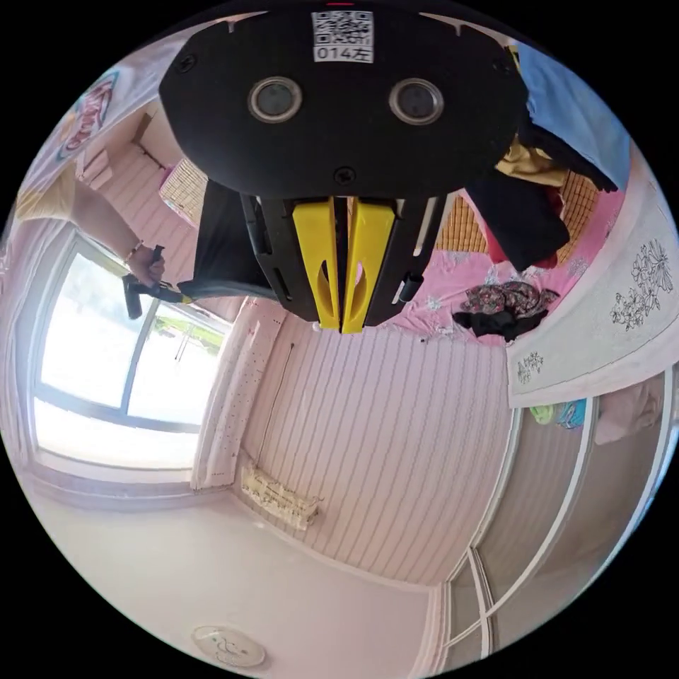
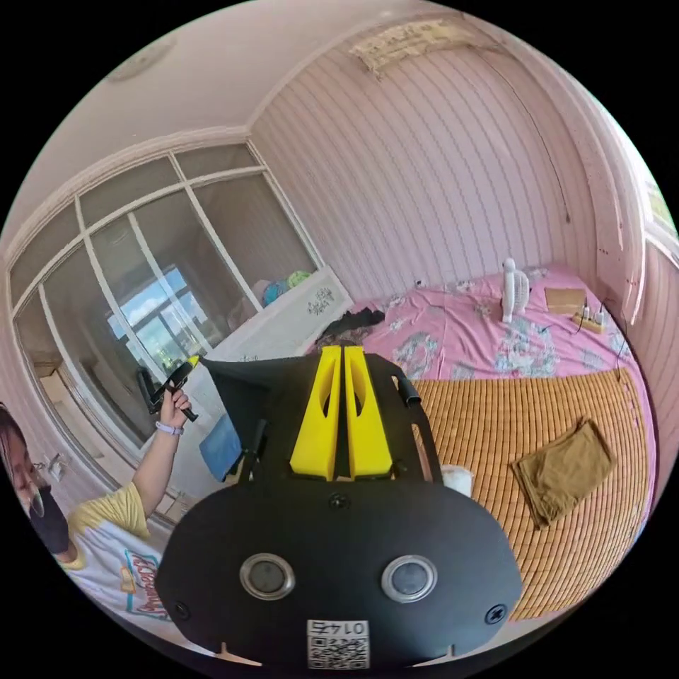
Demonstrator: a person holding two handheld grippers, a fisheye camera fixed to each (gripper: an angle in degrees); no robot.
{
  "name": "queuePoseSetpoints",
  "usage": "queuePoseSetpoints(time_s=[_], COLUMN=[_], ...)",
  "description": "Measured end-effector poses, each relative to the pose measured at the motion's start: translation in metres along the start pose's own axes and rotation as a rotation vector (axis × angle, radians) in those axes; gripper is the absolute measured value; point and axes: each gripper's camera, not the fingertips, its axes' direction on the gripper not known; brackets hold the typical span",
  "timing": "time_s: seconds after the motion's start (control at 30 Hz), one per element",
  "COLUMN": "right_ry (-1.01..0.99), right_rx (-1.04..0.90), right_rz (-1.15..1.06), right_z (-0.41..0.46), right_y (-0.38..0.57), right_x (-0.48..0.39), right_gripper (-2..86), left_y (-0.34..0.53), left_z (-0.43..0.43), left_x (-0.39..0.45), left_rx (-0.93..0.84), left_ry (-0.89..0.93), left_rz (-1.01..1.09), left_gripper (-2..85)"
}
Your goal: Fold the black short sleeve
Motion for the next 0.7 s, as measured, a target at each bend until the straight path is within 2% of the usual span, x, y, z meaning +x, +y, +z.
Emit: queuePoseSetpoints(time_s=[0.07,0.13,0.2,0.33,0.4,0.57,0.7], right_ry=[-0.007,-0.033,-0.042,0.046,0.057,0.131,0.140], right_rx=[0.327,0.462,0.448,0.243,0.139,-0.197,-0.339], right_rz=[-0.142,-0.236,-0.292,-0.271,-0.206,0.135,0.360], right_z=[-0.041,-0.054,-0.048,-0.003,0.020,0.097,0.130], right_y=[-0.027,-0.029,-0.024,0.026,0.060,0.191,0.264], right_x=[-0.027,-0.041,-0.044,-0.010,0.018,0.119,0.166], right_gripper=[0.0,0.0,0.0,0.1,0.1,0.2,0.4], left_y=[-0.023,-0.034,-0.027,0.015,0.056,0.161,0.236], left_z=[-0.012,-0.024,-0.025,0.004,0.035,0.107,0.159], left_x=[0.006,0.018,0.025,0.003,-0.028,-0.076,-0.101], left_rx=[0.143,0.237,0.242,0.082,-0.062,-0.395,-0.686], left_ry=[0.068,0.071,0.066,0.083,0.131,0.150,0.100], left_rz=[0.040,0.115,0.174,0.141,0.005,-0.233,-0.330], left_gripper=[-1.0,-1.0,-1.0,-1.0,-1.0,-1.0,-1.0])
